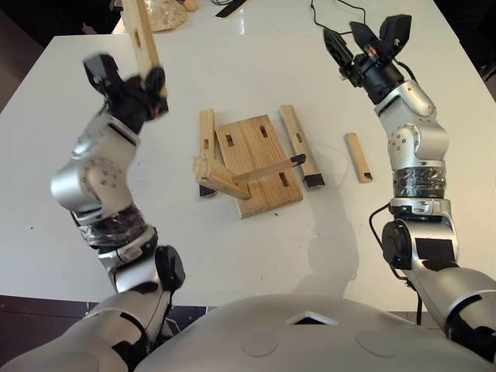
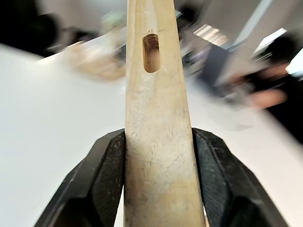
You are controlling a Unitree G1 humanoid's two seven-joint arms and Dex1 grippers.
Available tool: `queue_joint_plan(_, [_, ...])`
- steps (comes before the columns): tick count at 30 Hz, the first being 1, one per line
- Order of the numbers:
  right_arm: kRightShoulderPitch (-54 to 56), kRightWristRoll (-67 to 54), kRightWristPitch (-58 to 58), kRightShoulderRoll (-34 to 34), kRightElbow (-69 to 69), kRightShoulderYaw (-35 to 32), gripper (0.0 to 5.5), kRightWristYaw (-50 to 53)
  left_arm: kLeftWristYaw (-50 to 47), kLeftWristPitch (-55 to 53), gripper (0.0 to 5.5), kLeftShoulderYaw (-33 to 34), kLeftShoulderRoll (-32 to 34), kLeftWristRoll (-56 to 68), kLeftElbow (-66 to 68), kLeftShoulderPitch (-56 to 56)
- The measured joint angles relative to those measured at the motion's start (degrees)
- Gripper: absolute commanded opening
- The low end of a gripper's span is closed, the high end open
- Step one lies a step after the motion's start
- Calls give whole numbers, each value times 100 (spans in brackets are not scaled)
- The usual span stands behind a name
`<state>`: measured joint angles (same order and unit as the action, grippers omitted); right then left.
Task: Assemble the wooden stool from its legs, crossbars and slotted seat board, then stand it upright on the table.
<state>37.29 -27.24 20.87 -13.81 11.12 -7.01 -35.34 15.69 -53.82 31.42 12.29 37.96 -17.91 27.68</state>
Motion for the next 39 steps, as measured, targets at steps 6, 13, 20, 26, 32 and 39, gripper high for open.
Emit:
queue_joint_plan(6, [21, -1571, 1392, -239, -1044, -143, 350, -840, 2427, -82, 206, -317, 704, 1649, -452, -447])
queue_joint_plan(13, [550, -3238, 2820, -522, -1563, -440, 350, -1148, 3744, -95, 206, -651, 1680, 2282, -167, -392])
queue_joint_plan(20, [555, -3563, 3145, -682, -1555, -433, 350, -1295, 4267, 182, 206, -1272, 2033, 2268, -130, -353])
queue_joint_plan(26, [487, -3586, 3154, -703, -1973, -207, 350, -1490, 4548, 553, 206, -1622, 2262, 1937, -36, -344])
queue_joint_plan(32, [339, -3589, 3154, -707, -2208, -139, 350, -1498, 4731, 755, 206, -1868, 2379, 1805, -51, -372])
queue_joint_plan(39, [278, -3592, 3148, -682, -2325, -68, 287, -1439, 4789, 828, 206, -1972, 2433, 1815, -132, -395])
